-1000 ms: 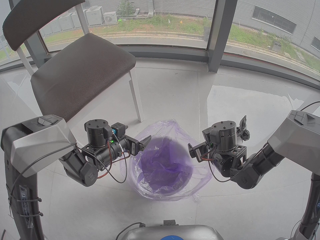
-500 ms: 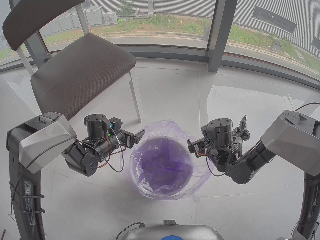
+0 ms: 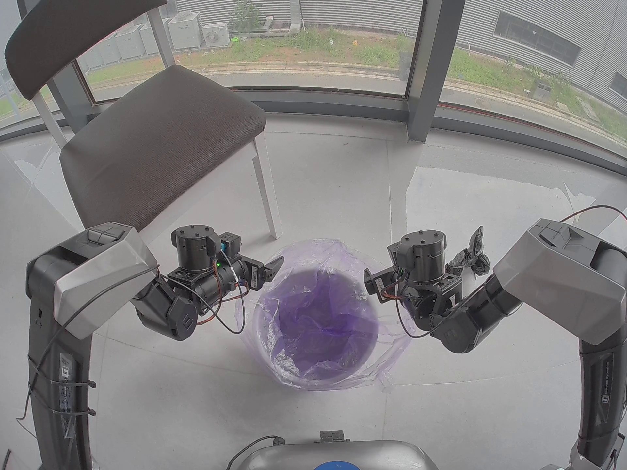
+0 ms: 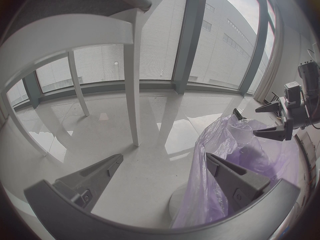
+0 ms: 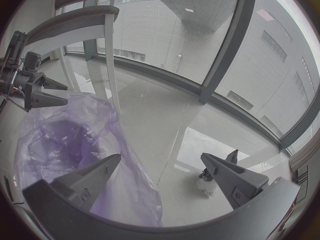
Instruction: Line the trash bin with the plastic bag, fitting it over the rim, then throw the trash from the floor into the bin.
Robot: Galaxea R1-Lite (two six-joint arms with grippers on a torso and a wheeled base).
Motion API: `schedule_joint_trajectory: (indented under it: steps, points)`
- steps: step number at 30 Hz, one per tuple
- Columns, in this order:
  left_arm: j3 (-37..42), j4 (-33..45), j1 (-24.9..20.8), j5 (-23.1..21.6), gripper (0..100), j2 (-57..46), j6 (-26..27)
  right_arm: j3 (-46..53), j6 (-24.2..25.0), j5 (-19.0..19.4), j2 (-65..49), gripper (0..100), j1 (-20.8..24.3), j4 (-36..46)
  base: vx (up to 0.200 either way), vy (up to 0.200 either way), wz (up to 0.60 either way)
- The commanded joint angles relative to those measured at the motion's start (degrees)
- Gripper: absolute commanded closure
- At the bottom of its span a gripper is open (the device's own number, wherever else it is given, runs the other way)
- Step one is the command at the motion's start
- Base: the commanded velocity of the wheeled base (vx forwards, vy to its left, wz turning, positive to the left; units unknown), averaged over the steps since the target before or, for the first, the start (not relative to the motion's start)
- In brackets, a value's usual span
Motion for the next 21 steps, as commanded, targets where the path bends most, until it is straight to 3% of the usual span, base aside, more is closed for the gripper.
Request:
schedule_joint_trajectory:
  steps: [1,21]
  points:
    - [-1.88,1.08,0.53,0.03,0,1.8,0.0,-1.74,-0.25,0.08,2.38,0,-0.76,0.0,0.0,0.0,0.0]
    - [-2.49,1.52,2.02,0.3,0,8.66,0.0,-6.05,-0.25,0.96,8.97,0,-2.43,-0.08,0.0,0.0,0.0]
